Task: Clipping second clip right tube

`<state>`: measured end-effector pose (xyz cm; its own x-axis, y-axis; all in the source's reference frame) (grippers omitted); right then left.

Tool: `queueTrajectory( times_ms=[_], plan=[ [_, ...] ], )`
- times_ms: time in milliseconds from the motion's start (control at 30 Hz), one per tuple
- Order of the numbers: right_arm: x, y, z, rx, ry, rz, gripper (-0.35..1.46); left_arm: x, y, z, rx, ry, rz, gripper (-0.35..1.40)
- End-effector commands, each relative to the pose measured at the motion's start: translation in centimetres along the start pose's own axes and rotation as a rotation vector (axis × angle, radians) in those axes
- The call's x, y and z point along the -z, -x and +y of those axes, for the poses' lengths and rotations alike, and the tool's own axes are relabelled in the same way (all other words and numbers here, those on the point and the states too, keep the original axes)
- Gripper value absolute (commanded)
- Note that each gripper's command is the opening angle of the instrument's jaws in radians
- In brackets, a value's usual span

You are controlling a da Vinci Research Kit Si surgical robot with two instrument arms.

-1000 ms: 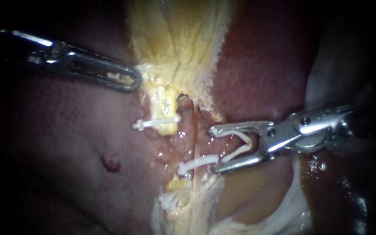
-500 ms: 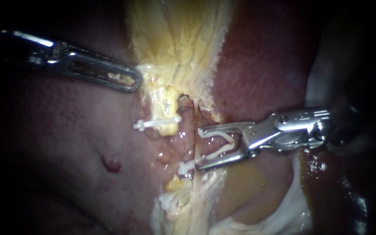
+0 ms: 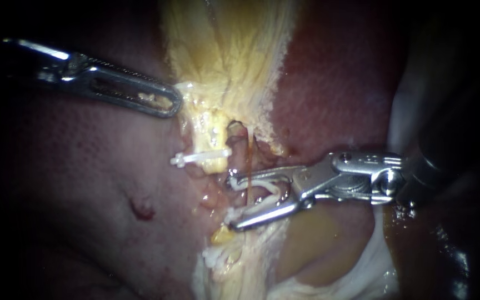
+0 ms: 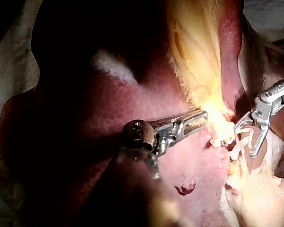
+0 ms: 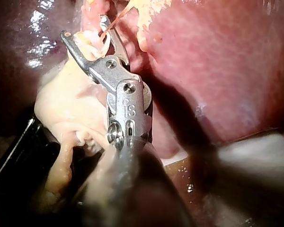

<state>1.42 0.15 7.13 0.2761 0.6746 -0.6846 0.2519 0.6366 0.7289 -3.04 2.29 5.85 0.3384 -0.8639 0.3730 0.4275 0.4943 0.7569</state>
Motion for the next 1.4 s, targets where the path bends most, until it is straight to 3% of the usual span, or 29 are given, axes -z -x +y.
queueTrajectory(
  times_ms=[33,267,633,800,1167,1400],
  plan=[
    [0.0,-0.01,-0.02,0.001,-0.006,-0.001,0.49,0.0,0.0,0.0,0.0,0.0,0.0,-0.35],
    [-0.04,-0.05,-0.11,-0.029,-0.044,0.042,0.49,0.0,0.0,0.0,0.0,0.0,0.0,-0.35],
    [-0.11,-0.18,-0.38,-0.025,-0.126,0.056,0.49,0.01,0.0,0.01,0.0,-0.001,0.0,-0.35],
    [-0.11,-0.25,-0.47,-0.026,-0.135,0.058,0.49,0.01,0.0,0.01,0.0,-0.001,0.0,-0.35],
    [-0.04,-0.24,-0.41,-0.039,-0.135,0.059,0.44,0.01,0.0,0.02,0.0,-0.001,0.0,-0.35],
    [0.09,-0.19,-0.34,-0.057,-0.128,0.065,0.27,0.0,0.0,0.03,0.0,-0.001,0.0,-0.35]
  ],
)
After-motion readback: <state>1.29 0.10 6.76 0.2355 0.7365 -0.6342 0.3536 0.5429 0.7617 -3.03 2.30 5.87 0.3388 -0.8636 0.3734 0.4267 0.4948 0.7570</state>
